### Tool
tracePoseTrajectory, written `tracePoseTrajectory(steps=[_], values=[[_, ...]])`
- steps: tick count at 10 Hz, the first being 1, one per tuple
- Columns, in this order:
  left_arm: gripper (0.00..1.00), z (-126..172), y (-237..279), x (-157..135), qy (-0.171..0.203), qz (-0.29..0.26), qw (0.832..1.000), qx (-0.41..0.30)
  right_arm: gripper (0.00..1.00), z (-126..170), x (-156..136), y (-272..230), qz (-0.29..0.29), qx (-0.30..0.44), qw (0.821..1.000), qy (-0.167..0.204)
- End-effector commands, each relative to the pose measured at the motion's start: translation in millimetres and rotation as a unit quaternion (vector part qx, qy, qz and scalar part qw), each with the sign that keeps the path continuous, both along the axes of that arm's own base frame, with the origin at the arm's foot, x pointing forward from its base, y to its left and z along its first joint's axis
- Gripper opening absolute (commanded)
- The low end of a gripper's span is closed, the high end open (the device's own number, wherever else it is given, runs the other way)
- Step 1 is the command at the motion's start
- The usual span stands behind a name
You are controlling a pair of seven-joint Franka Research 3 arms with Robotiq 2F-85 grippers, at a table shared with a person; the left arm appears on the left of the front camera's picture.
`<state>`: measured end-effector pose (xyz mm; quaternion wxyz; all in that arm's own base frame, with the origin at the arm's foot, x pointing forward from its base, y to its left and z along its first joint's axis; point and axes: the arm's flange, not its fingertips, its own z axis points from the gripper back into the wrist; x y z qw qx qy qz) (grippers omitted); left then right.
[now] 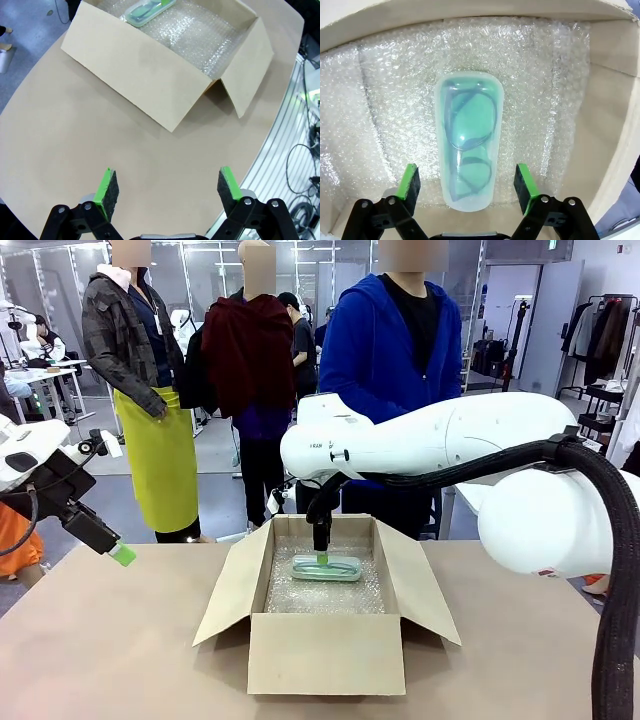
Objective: Pack the glasses set securely to prepare it for shipping.
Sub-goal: Put the Glasses case from the right side of the table into the Package Box.
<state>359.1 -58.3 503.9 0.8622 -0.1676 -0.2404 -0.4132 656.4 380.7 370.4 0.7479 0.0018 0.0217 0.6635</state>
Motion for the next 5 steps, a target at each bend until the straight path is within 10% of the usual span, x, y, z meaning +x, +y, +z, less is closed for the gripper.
tracePoseTrajectory(steps=[1, 5], values=[[1.0, 0.5, 2.5, -0.2, -0.003, -0.009, 1.0, -0.01, 0.94, 0.6, -1.5, 2.0, -0.002, 0.0, 1.0, 0.0], [1.0, 0.5, 2.5, -0.2, -0.003, -0.009, 1.0, -0.01, 0.95, 85.1, -44.0, -39.9, -0.068, 0.039, 0.997, 0.004]])
